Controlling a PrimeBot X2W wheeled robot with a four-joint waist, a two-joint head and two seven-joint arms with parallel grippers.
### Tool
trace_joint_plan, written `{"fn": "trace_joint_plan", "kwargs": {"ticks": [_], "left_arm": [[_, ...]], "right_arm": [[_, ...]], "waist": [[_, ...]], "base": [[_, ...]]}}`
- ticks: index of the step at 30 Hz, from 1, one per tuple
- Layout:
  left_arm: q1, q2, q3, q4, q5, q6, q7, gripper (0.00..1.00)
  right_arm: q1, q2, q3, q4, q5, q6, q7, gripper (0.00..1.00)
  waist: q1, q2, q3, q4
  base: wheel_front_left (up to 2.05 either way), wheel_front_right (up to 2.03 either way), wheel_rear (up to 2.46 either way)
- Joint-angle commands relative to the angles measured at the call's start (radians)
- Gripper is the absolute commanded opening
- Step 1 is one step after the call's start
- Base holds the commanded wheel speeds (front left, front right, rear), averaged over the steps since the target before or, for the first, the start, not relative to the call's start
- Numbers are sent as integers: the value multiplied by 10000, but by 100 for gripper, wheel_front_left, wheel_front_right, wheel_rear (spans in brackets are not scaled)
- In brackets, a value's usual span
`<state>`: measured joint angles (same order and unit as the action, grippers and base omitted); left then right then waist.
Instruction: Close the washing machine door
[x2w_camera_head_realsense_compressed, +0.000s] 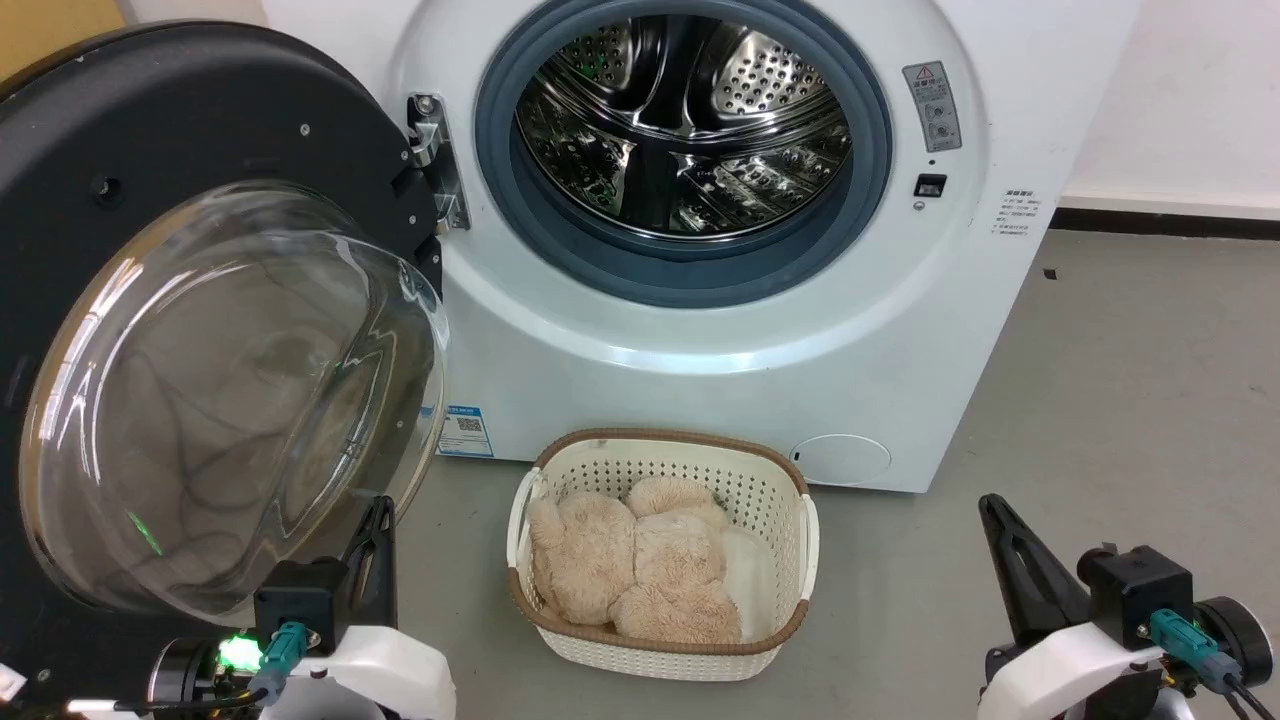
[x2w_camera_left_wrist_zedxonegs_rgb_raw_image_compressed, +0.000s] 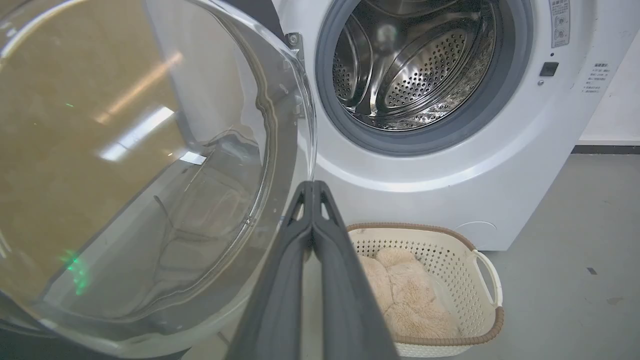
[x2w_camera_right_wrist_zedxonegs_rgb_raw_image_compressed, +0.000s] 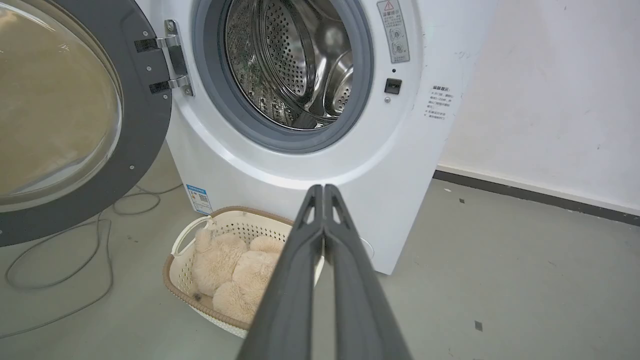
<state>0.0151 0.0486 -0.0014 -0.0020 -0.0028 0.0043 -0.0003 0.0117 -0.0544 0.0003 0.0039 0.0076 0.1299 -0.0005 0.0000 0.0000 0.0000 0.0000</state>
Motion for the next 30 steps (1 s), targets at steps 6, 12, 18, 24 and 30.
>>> {"fn": "trace_joint_plan", "kwargs": {"ticks": [6, 12, 18, 24, 30], "left_arm": [[-5, -2, -18, 8, -13, 49, -36, 100], [-43, -1, -96, 10, -38, 208, -161, 100], [-107, 4, -186, -60, -16, 357, -287, 0], [-211, 34, -283, -266, 21, 511, -412, 0], [-374, 104, -337, -642, -1, 640, -538, 0]], "right_arm": [[1, -1, -40, 10, 33, 0, -38, 100], [7, 1, -154, -1, 166, 0, -163, 100], [18, 3, -269, -26, 333, 1, -288, 100], [19, 5, -378, -53, 473, 1, -414, 100], [22, 7, -514, -72, 618, 2, -539, 100]], "waist": [[0, 0, 5, 0], [0, 0, 21, 3], [0, 0, 34, 33], [0, 0, 49, 115], [0, 0, 62, 266]], "base": [[0, 0, 0], [0, 0, 0], [0, 0, 0], [0, 0, 0], [0, 0, 0]]}}
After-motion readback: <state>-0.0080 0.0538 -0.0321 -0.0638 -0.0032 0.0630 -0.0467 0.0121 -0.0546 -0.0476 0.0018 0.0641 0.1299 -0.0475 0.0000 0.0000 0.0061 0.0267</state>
